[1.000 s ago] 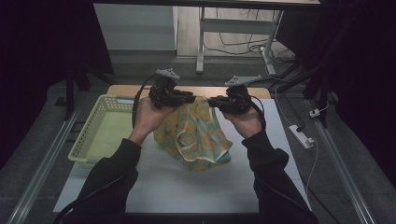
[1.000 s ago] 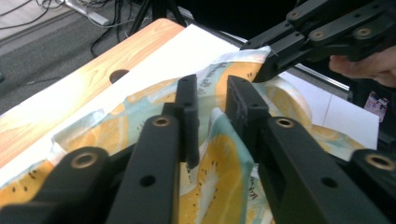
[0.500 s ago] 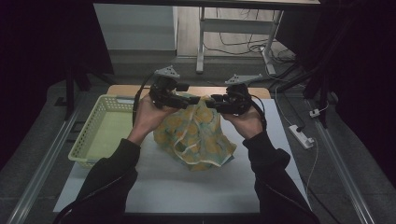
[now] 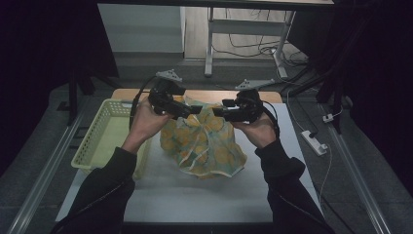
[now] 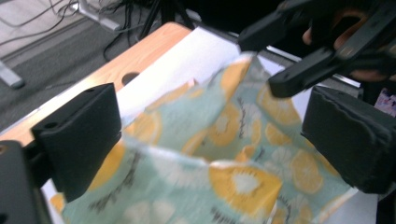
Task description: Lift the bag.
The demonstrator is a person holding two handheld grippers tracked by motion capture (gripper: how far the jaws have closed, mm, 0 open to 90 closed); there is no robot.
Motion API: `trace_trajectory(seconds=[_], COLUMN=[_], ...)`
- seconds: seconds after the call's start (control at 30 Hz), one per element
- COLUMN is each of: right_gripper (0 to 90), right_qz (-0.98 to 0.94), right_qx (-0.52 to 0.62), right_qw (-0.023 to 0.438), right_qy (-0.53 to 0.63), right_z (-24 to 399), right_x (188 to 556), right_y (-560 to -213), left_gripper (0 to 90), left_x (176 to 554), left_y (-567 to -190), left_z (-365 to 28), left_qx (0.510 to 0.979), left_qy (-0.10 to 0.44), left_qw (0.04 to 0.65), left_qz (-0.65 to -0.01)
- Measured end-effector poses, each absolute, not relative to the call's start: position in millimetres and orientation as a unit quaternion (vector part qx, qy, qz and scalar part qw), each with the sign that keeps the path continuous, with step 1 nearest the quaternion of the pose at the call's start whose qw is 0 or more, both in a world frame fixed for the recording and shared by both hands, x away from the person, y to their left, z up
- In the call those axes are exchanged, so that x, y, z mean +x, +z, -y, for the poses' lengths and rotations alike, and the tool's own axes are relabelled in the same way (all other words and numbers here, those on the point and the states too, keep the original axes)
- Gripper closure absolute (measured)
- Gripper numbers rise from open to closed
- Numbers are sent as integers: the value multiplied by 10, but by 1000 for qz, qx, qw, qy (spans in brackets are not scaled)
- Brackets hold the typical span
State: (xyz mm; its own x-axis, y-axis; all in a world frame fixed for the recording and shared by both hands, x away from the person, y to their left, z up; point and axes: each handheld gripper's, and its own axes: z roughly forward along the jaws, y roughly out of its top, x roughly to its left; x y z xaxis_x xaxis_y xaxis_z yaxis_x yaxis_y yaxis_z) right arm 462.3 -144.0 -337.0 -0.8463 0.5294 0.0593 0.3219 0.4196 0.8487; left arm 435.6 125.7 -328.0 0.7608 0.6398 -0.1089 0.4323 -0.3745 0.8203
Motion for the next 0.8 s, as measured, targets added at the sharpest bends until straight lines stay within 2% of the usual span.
trace_trajectory(seconds=[0.17, 0.43, 0.67, 0.8], right_gripper=[376, 242, 101, 64], right_qz=[-831, -828, -827, -828], right_qx=[254, 258, 268, 275], right_qw=[107, 108, 108, 104], right_qy=[483, 487, 482, 477], right_z=[1499, 1600, 1660, 1673], right_x=[4594, 4511, 4434, 4410], right_y=[-3372, -3437, -3588, -3707], left_gripper=[0, 0, 0, 0], left_x=[4279, 4122, 3981, 3906], left_y=[-3348, -3455, -3625, -3723], left_z=[-1377, -1551, -1654, -1709], left_qx=[811, 801, 808, 812], left_qy=[111, 111, 109, 116], left_qw=[468, 485, 469, 463], left_qz=[-334, -334, -340, -336])
